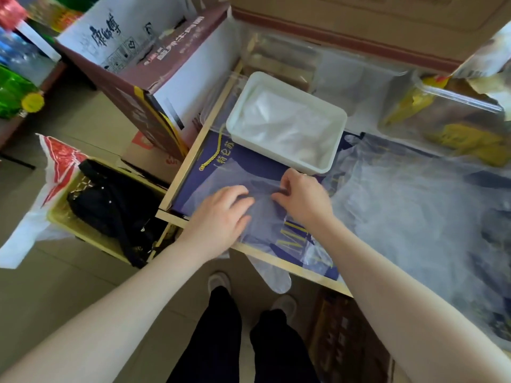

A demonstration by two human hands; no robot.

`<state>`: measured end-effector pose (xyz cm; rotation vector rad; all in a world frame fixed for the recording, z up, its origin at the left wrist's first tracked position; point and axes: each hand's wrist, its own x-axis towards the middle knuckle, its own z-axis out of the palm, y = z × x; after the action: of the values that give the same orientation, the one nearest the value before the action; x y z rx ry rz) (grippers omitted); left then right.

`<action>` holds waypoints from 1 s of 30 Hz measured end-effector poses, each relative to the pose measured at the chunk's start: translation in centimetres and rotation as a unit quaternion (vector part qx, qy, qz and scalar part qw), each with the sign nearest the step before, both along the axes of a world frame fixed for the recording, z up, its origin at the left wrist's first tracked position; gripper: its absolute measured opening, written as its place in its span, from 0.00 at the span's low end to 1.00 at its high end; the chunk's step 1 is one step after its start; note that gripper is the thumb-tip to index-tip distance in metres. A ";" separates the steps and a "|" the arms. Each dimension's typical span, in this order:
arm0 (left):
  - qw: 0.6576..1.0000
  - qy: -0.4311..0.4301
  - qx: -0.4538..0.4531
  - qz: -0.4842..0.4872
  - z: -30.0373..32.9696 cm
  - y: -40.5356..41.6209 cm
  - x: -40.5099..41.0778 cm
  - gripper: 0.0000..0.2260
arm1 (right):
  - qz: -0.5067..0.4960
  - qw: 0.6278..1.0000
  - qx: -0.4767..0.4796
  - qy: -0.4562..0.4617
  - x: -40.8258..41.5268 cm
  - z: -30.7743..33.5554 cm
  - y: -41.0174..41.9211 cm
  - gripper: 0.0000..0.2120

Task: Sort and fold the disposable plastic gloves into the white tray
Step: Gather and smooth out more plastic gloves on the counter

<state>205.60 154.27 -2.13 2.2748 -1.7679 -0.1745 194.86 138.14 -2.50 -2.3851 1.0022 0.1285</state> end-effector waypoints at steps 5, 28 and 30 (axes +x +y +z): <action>0.976 0.028 0.214 -0.010 -1.6 -1.7 -0.3 0.23 | 0.029 0.981 -0.174 0.073 -2.8 -0.1 -0.4 0.24; 0.614 0.607 -0.078 0.498 2.0 5.7 -5.6 0.09 | 0.262 0.964 0.008 0.044 -1.7 -0.9 5.2 0.20; 0.635 0.587 -0.062 0.499 2.1 5.1 -6.2 0.06 | 0.273 0.961 -0.004 0.049 -1.7 -0.8 5.2 0.20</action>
<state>199.43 159.34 0.01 1.8165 0.1809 -0.9510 193.13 143.29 -3.26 -2.6219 0.3571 0.4473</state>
